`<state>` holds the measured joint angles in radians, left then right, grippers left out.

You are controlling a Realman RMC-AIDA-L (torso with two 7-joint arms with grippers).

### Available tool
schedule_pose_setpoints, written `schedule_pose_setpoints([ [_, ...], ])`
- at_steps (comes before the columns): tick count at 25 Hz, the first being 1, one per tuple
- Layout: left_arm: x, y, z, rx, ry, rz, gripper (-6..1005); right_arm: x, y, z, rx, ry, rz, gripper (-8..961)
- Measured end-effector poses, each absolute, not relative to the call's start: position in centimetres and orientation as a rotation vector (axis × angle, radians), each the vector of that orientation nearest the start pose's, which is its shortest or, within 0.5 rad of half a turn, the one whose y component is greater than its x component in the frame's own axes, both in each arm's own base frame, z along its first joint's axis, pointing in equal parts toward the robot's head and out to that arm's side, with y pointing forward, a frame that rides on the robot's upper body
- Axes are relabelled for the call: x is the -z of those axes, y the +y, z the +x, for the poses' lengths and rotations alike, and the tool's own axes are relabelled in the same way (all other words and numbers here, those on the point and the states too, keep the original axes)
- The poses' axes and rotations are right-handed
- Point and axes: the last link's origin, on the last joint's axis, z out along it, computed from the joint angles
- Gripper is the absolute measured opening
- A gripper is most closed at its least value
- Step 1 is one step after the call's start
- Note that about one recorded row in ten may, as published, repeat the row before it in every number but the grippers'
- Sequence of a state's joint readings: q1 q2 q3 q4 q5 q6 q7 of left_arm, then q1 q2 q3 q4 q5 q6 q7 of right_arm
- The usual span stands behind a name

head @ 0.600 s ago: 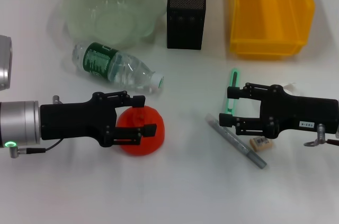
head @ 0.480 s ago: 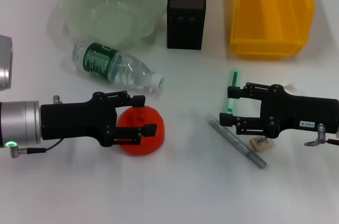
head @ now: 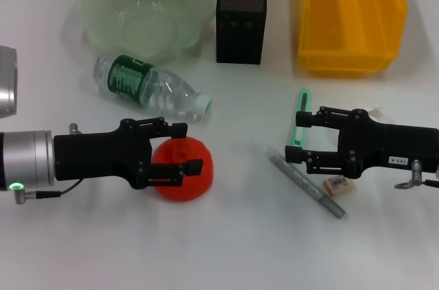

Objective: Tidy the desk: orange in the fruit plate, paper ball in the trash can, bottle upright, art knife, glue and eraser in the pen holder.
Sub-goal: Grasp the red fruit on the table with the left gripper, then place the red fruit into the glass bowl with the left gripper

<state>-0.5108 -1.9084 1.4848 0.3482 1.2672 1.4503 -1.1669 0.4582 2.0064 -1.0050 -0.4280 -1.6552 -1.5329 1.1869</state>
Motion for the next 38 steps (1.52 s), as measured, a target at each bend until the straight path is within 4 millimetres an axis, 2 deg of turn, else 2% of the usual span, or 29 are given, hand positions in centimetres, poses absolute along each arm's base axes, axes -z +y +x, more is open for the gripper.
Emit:
schedule_pose_setpoints([
  [6, 3.1, 30.5, -27.7, 0.728, -0.574, -2.852, 800, 2.4, 29.7, 27.8, -0.836, 0.598, -2.759, 761],
  [12, 4.4, 30.6, -29.1, 0.573, -0.533, -2.833, 800, 2.2, 29.9, 27.8, -0.833, 0.591, -2.761, 754],
  [20, 4.5, 30.9, -28.8, 0.581, -0.508, -2.818, 799, 2.2, 29.8, 27.7, -0.837, 0.594, -2.764, 746],
  [32, 4.2, 31.0, -28.4, 0.597, -0.518, -2.819, 409, 2.2, 30.0, 27.7, -0.836, 0.593, -2.762, 733],
  [36, 3.1, 31.5, -26.8, 0.720, -0.516, -2.811, 310, 2.2, 30.0, 27.6, -0.843, 0.593, -2.759, 729],
  [38, 1.9, 32.2, -25.5, 0.827, -0.515, -2.771, 267, 2.2, 29.9, 27.5, -0.850, 0.595, -2.760, 727],
])
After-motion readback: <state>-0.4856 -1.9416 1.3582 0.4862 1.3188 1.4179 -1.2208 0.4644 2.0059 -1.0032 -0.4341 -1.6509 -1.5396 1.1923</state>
